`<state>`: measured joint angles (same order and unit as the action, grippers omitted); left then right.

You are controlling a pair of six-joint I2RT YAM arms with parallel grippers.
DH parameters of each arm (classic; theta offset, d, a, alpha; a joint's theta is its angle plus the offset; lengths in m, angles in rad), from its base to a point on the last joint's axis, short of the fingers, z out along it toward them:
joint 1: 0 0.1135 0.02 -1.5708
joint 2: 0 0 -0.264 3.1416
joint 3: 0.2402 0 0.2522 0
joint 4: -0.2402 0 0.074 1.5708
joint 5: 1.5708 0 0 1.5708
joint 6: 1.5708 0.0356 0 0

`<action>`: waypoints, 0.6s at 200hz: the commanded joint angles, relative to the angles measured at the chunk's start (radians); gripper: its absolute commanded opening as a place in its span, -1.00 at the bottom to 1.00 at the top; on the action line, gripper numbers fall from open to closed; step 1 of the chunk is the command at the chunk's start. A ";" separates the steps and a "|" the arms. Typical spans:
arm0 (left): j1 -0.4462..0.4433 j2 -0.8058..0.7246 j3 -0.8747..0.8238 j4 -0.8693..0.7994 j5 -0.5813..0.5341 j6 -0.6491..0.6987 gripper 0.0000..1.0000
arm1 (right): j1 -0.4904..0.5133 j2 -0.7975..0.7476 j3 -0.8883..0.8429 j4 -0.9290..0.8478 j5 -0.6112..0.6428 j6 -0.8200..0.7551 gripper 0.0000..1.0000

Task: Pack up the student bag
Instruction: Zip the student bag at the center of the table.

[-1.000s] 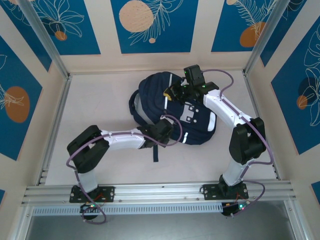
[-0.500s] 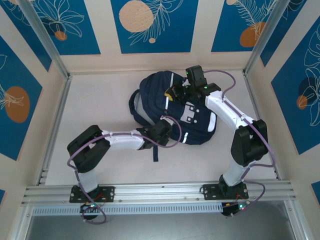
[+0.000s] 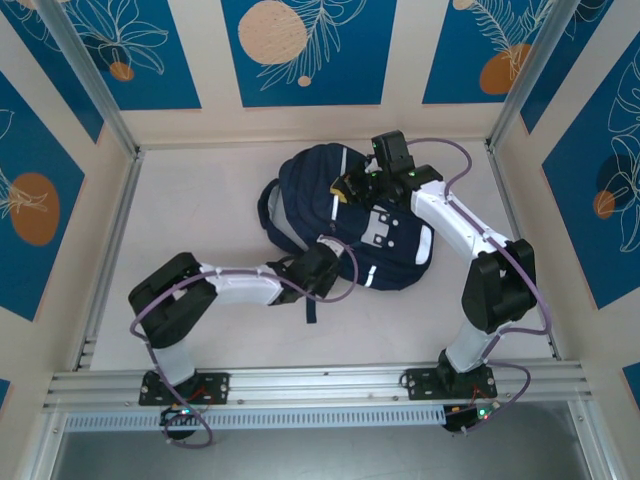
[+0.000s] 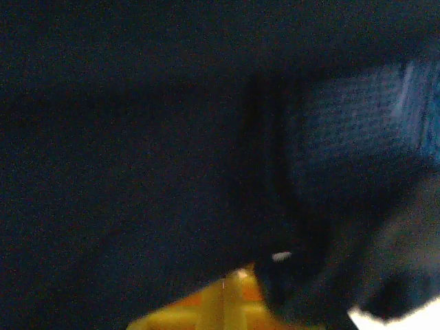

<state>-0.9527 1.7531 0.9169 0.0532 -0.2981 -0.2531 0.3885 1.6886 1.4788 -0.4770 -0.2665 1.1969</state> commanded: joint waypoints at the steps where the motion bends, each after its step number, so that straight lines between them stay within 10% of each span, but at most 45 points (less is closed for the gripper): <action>1: 0.023 -0.070 -0.023 -0.089 -0.005 -0.023 -1.00 | 0.000 -0.032 0.066 -0.126 0.039 -0.121 -1.00; 70: 0.022 -0.154 -0.026 -0.195 0.147 -0.080 -1.00 | 0.078 0.013 0.118 -0.302 0.265 -0.293 -0.03; 120: 0.023 -0.174 -0.028 -0.230 0.183 -0.098 -1.00 | 0.084 -0.275 -0.143 -0.331 0.401 -0.144 -0.11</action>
<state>-0.9379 1.6104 0.8989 -0.1390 -0.1509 -0.3302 0.4694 1.5898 1.4540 -0.7425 0.0360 0.9535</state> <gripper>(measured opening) 0.040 0.471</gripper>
